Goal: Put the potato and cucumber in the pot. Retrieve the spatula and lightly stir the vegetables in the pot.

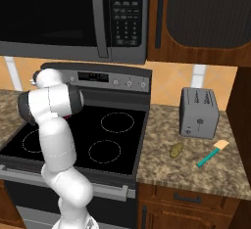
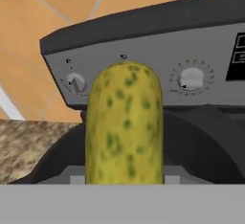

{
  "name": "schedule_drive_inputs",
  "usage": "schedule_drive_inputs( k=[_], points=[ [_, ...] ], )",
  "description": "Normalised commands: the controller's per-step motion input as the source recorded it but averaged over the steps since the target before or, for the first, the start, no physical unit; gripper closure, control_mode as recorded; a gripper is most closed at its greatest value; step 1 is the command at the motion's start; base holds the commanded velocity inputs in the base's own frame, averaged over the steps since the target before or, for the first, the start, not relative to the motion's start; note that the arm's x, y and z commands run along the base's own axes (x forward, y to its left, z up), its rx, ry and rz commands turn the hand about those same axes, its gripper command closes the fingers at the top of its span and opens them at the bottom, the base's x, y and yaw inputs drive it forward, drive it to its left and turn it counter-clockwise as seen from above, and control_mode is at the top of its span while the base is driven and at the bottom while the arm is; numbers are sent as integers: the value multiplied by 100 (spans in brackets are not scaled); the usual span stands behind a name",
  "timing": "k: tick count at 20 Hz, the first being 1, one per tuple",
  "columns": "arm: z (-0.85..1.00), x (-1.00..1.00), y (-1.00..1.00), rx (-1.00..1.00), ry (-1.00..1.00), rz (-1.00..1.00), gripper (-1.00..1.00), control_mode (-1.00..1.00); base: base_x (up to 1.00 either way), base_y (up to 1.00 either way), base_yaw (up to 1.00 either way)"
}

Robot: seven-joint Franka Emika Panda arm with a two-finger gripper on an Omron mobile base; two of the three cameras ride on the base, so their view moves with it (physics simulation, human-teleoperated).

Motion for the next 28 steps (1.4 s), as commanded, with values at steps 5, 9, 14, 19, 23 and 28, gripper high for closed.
schedule_drive_inputs(
  k=[5,9,14,19,23,28],
  points=[
    [-61,-11,11,-13,0,0,100,-100,0,0,0],
    [-43,-1,0,-9,-1,-1,100,-100,0,0,0],
    [-6,12,0,0,0,-1,-100,-100,0,0,0],
    [39,-1,0,1,0,0,-100,-100,0,0,0],
    [91,-21,-4,11,3,0,-100,-100,0,0,0],
    [90,-79,-19,11,0,0,-100,-100,0,0,0]
  ],
)
